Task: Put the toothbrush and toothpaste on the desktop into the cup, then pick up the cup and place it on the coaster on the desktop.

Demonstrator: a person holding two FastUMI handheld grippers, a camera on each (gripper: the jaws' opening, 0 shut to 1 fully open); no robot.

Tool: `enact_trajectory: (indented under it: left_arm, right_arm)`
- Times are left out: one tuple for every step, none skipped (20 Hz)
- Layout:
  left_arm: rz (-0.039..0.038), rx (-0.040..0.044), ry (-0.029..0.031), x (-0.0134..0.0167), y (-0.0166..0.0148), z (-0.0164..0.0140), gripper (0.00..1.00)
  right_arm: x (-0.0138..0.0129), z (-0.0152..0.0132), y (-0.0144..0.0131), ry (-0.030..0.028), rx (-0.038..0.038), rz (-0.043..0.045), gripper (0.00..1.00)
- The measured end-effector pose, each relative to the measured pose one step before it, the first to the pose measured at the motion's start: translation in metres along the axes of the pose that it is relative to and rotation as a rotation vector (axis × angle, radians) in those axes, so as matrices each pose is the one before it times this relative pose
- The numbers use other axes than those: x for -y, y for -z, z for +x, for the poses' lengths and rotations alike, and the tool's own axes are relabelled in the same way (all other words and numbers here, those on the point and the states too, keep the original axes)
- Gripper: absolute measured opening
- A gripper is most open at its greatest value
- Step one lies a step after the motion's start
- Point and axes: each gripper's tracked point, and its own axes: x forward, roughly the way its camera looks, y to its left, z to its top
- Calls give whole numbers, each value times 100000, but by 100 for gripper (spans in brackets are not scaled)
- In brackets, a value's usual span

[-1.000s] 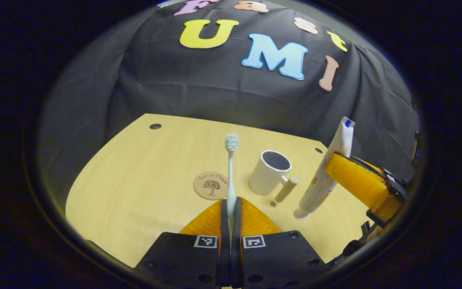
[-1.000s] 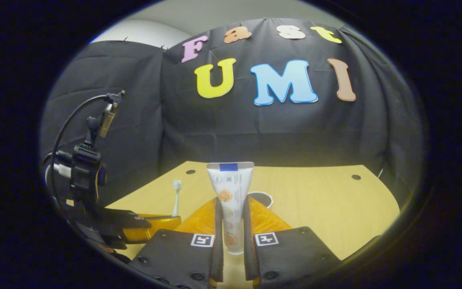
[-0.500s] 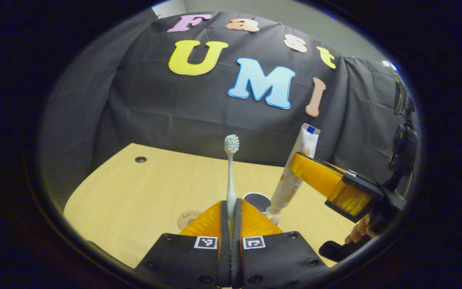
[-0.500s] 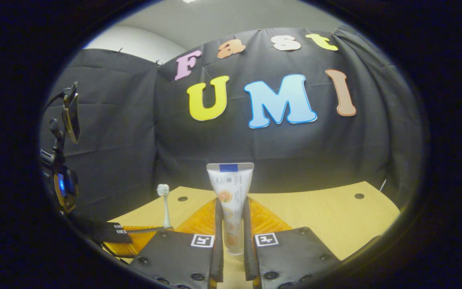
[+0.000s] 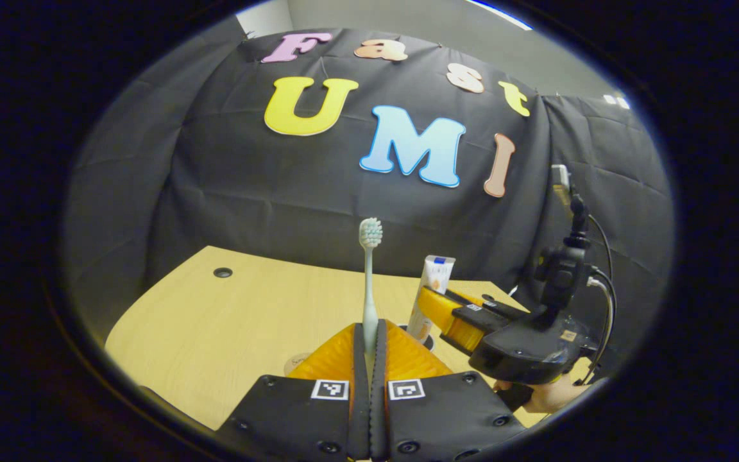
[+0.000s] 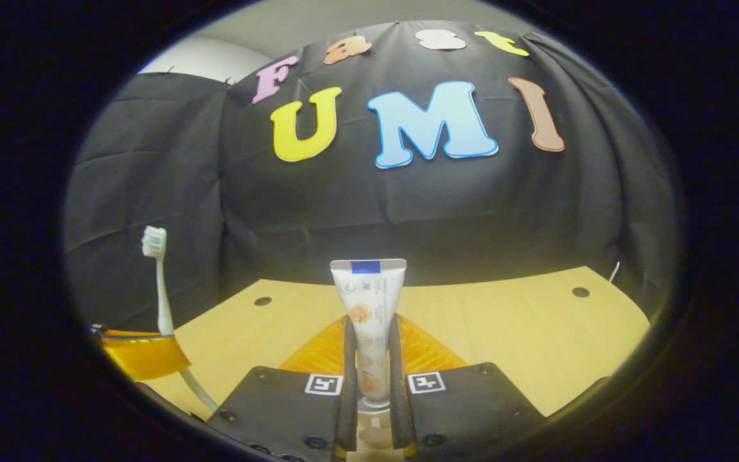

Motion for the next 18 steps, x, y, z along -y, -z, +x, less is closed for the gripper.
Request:
enact_trajectory:
  left_arm:
    - [123, 270, 87, -107, -63, 123, 8]
    - [-173, 440, -293, -393, -148, -290, 8]
    - [-328, -204, -65, 4, 267, 291, 8]
    - [-418, -237, -114, -131, 209, 186, 8]
    - [-55, -587, -298, -163, 61, 16, 8]
    - [31, -295, -174, -66, -1, 146, 8]
    - [243, -128, -72, -52, 170, 53, 8]
    - [321, -96, -11, 56, -107, -26, 8]
    - [261, -207, 207, 115, -12, 19, 8]
    - [88, -382, 450, 155, 68, 76, 8]
    - [206, -517, 313, 111, 103, -17, 8]
    - [176, -496, 179, 20, 103, 113, 8]
    - [234, -337, 64, 0, 169, 39, 8]
    - [239, -255, -23, -40, -7, 32, 8]
    - [284, -415, 75, 14, 106, 33, 8]
    - [265, -140, -215, -148, 92, -49, 8]
    - [321, -332, -137, -113, 141, 5, 8]
    - [172, -322, -237, -136, 218, 7, 8]
  right_arm:
    - [18, 349, 702, 530, -1553, 150, 23]
    - [-17, 195, 629, 332, -1888, -320, 23]
    - [4, 65, 699, 369, -2155, -403, 23]
    - [-106, 7, 419, -92, -1802, -752, 24]
    - [-117, 1, 453, 8, -1129, -737, 24]
    - [-79, 17, 216, 153, -902, -1021, 25]
    - [98, -3, 191, 572, -509, -930, 25]
    - [170, 10, 212, 1009, -1149, -534, 25]
    - [158, 81, 484, 809, -1309, -117, 25]
    - [44, 27, 245, 535, -654, 300, 25]
    - [-103, 74, 226, -263, -690, 681, 25]
    - [-99, 19, 106, -70, -281, 1003, 25]
    - [-13, 130, 260, -115, -285, 199, 25]
    - [34, 182, 261, 233, -184, -349, 25]
    - [-17, 195, 319, -362, 18, -1064, 25]
    - [88, 80, 222, 203, 318, -1409, 25]
    - [115, 20, -176, -51, 2028, -926, 25]
    - [211, -12, 155, 1587, 586, -1353, 25]
